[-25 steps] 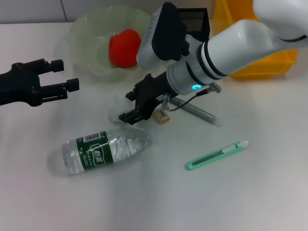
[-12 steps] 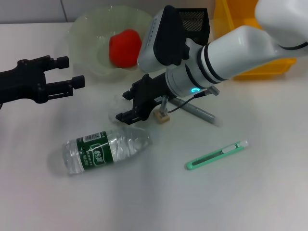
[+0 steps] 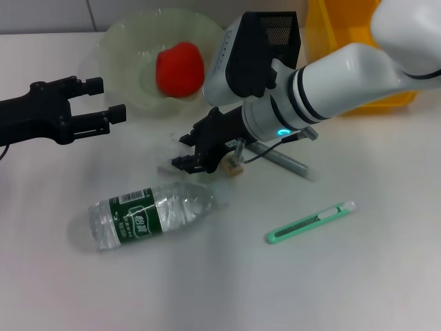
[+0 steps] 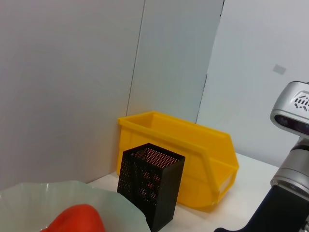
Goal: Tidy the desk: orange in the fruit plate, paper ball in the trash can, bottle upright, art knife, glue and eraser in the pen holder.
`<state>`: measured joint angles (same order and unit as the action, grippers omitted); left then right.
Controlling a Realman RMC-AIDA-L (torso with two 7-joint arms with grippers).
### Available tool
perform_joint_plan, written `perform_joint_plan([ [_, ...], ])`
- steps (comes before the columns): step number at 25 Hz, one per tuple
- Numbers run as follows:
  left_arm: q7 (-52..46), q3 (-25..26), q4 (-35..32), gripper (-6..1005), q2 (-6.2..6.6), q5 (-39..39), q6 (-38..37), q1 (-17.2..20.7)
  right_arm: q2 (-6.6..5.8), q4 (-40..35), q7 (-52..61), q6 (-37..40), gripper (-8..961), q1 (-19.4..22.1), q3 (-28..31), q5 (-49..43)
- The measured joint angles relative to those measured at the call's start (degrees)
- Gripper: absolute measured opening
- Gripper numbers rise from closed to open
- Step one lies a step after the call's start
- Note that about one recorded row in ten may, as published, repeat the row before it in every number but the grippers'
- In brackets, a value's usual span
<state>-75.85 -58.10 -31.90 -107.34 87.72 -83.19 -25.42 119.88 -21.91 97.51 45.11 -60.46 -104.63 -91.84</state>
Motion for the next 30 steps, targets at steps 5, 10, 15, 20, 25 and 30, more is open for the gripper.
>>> perform_joint_plan([
  [5, 0.0, 0.0, 0.0, 784, 0.16, 0.0, 0.0, 0.07, -0.35, -0.24, 2.43, 2.2, 446, -0.47, 0.51, -0.04],
  [10, -0.02, 0.0, 0.0, 784, 0.32, 0.0, -0.05, 0.05, -2.62, -3.75, 10.31, 10.62, 395, -0.26, 6.89, -7.73],
  [15, -0.25, 0.0, 0.0, 785, 0.41, 0.0, -0.1, -0.06, -3.93, -11.82, 17.4, 21.33, 393, 2.71, 20.25, -22.06],
  [20, -0.28, 0.01, -0.01, 785, 0.36, 0.0, -0.25, -0.81, -4.07, -22.47, 21.69, 32.21, 392, 6.48, 32.71, -32.88],
  [25, -0.28, -0.38, -0.07, 785, -0.09, 0.0, -0.72, -1.48, -4.57, -30.27, 24.02, 39.31, 391, 9.15, 39.21, -36.17],
  [30, -0.2, -1.18, -0.09, 784, -1.5, 0.0, -2.22, -2.84, -6.22, -35.18, 24.83, 46.49, 391, 11.49, 48.94, -37.02],
])
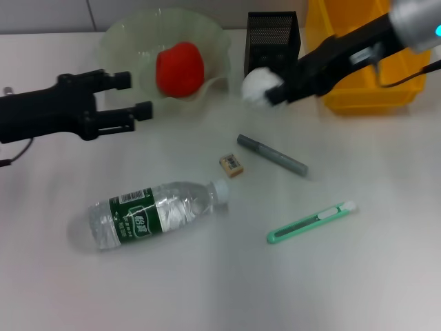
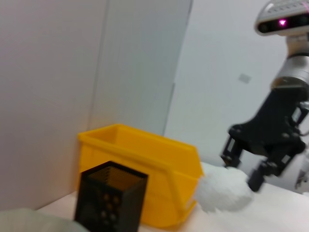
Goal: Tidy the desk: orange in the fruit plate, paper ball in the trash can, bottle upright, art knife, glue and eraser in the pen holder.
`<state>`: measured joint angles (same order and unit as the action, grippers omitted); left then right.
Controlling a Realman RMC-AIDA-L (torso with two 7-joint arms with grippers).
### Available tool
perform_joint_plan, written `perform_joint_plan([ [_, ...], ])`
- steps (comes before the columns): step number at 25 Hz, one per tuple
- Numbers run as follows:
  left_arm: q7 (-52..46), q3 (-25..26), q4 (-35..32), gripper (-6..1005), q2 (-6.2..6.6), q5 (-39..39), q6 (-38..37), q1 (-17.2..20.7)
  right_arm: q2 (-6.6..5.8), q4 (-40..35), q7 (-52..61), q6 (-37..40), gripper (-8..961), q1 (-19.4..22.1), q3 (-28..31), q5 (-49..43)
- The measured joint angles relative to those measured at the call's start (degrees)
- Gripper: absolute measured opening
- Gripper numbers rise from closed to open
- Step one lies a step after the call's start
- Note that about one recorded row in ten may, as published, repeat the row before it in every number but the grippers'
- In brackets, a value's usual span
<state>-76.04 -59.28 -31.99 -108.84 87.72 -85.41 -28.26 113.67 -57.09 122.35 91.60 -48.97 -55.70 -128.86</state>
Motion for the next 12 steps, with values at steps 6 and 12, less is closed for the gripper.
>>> perform_joint_plan([
  [6, 0.2, -2.29, 0.0, 784, -2.46, 0.0, -0.2, -1.46, -1.24, -2.46, 0.02, 1.44, 390, 1.39, 11.13, -2.7],
  [12, 0.24, -4.23, 0.0, 785, -3.99, 0.0, 0.53, -2.68, -2.46, -2.81, 0.52, -3.82, 390, 1.93, 18.44, -7.62],
])
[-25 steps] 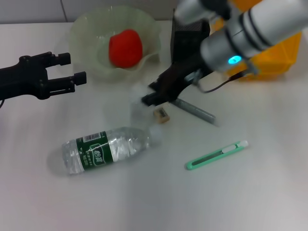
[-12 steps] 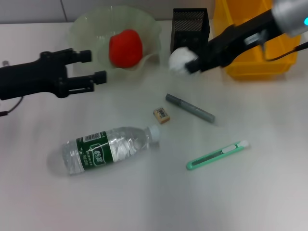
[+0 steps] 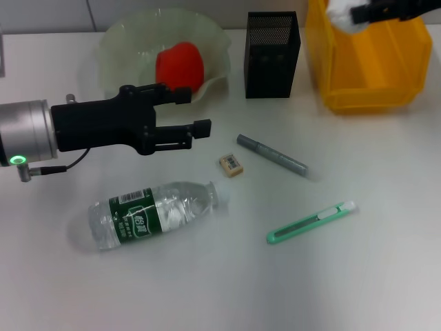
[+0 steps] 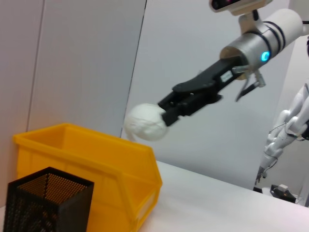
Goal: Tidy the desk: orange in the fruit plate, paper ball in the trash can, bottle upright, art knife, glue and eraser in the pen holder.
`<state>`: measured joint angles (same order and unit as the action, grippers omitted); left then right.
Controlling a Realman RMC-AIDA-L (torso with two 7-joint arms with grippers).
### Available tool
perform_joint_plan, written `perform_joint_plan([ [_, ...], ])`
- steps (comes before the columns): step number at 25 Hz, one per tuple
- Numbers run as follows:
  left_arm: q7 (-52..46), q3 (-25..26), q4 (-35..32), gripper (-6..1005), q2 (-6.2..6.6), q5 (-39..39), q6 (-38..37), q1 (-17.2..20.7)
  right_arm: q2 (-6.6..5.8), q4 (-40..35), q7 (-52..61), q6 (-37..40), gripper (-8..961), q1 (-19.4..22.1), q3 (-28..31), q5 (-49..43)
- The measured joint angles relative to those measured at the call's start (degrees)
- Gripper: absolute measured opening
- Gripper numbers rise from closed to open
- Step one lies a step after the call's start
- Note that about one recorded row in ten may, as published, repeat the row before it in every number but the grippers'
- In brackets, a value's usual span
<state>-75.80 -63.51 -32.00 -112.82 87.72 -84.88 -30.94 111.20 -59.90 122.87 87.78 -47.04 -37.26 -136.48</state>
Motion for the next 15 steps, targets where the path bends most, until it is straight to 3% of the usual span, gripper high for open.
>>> perform_joint_plan([
  [10, -0.62, -0.22, 0.01, 785, -0.76, 0.08, 0.03, -1.08, 0.35, 3.1, 1.7, -14.21, 388, 0.04, -0.22, -5.95],
  [15, -0.65, 0.18, 0.0, 785, -0.82, 0.08, -0.14, -1.14, 0.42, 4.57, 1.74, -17.34, 387, -0.27, -0.86, -6.58],
])
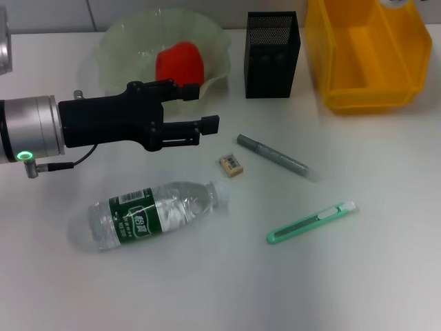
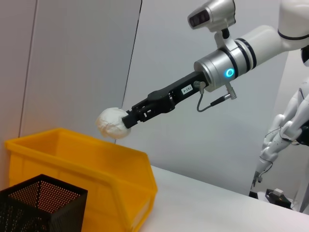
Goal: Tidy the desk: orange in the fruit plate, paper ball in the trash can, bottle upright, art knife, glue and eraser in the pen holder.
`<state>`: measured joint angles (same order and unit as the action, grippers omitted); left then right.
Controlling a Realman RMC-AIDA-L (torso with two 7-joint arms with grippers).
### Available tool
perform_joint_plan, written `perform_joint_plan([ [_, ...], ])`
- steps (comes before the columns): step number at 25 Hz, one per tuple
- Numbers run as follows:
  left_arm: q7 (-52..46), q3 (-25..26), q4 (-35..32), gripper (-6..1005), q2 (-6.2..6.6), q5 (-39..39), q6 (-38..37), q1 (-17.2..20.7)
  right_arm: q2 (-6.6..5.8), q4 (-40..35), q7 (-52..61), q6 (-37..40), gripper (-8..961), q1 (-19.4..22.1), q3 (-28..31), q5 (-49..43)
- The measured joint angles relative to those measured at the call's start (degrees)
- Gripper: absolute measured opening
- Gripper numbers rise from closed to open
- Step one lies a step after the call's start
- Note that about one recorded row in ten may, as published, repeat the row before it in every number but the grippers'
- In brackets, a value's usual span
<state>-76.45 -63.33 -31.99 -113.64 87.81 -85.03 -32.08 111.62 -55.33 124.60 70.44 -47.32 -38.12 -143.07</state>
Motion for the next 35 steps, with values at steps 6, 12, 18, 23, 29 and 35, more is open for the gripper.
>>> perform_joint_plan([
  [6, -0.01, -0.03, 0.0, 784, 0.01, 0.0, 0.16, 0.0, 0.39, 0.3, 0.06, -3.06, 387, 0.07, -1.26, -0.02],
  [12, -0.01, -0.12, 0.0, 784, 0.11, 0.0, 0.22, 0.0, 0.82, 0.31, 0.1, -5.14, 503, 0.17, -1.53, -0.02],
  [18, -0.02, -0.13, 0.0, 784, 0.32, 0.0, 0.21, -0.11, 2.05, -0.09, -2.88, -9.16, 702, 1.52, -1.45, 4.93],
  [23, -0.09, -0.06, -0.02, 785, 0.99, 0.0, 0.12, -0.72, 1.52, 3.53, -20.5, -6.12, 702, 6.59, -1.03, 32.9],
  [29, -0.99, -0.23, -1.03, 785, 1.79, 0.0, -0.08, -1.08, -1.37, 11.94, -34.97, 8.55, 703, 11.12, -0.87, 51.79],
  [35, -4.87, -0.18, -4.92, 784, 2.34, 3.63, -0.18, -1.98, -5.18, 18.63, -41.28, 27.98, 703, 14.91, -1.35, 48.78],
])
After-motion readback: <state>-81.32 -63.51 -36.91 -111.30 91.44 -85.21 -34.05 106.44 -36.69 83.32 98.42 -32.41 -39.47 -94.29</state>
